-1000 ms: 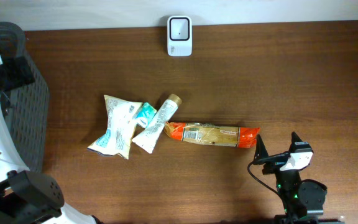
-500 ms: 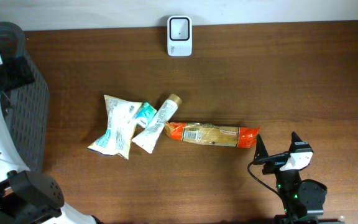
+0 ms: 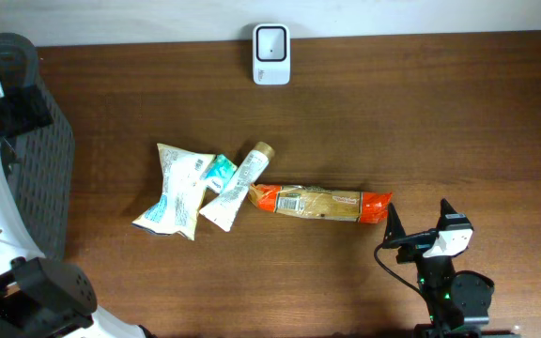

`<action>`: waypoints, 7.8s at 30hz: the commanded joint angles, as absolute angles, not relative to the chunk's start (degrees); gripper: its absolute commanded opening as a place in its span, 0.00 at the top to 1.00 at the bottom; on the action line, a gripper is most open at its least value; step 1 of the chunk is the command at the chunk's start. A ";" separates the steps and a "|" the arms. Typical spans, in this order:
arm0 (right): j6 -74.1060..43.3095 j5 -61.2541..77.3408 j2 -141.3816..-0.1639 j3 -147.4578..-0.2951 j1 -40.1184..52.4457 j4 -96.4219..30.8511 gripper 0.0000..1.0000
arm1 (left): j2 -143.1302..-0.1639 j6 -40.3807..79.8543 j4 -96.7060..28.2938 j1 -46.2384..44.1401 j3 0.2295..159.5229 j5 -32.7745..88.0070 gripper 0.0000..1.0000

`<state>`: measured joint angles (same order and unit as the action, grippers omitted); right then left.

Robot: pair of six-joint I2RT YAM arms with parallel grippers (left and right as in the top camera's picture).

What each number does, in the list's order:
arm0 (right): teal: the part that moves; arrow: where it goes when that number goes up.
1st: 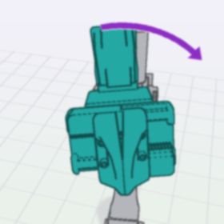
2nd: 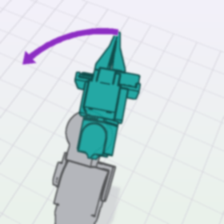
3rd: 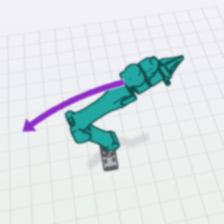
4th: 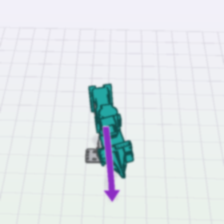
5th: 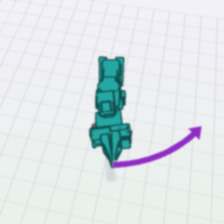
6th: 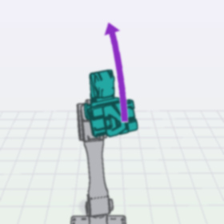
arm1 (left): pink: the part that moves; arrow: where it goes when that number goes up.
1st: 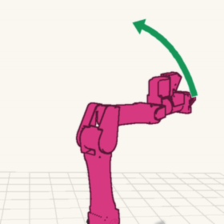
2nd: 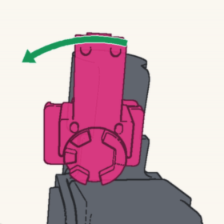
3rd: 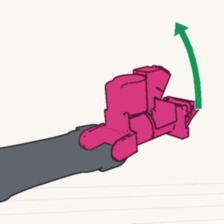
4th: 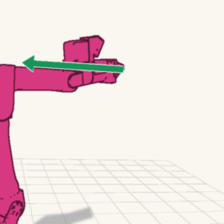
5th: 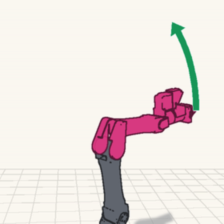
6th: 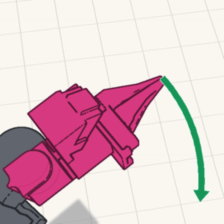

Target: Scan the item barcode

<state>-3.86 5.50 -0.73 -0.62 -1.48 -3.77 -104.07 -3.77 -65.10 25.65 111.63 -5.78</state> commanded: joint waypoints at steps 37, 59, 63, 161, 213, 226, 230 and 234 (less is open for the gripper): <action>-3.62 5.80 -0.36 -0.32 -1.96 -4.03 0.01 | -104.25 -3.25 -65.19 26.06 111.42 -5.34 0.01; -3.64 7.46 -0.36 -0.32 -1.96 -3.81 0.01 | -104.25 -3.25 -65.19 26.04 111.42 -5.34 0.01; -3.64 10.24 -0.36 -0.32 -1.96 -3.62 0.01 | -104.25 -3.27 -65.19 26.06 111.42 -5.34 0.01; -3.40 29.61 -58.50 -48.40 -1.91 -38.17 0.01 | -104.25 -3.25 -65.19 26.06 111.42 -5.34 0.01; -3.40 29.61 -58.50 -48.40 -1.91 -38.17 0.01 | -104.25 -3.25 -65.19 26.06 111.42 -5.34 0.01; -3.40 29.61 -58.50 -48.40 -1.91 -38.17 0.01 | -104.25 -3.25 -65.19 26.06 111.42 -5.34 0.01; -3.40 29.58 -58.50 -48.40 -1.91 -38.17 0.01 | -104.25 -3.25 -65.21 26.06 111.42 -5.34 0.01; -3.38 29.56 -58.59 -48.40 -1.91 -38.13 0.01 | -104.25 -3.25 -65.19 26.06 111.42 -5.34 0.01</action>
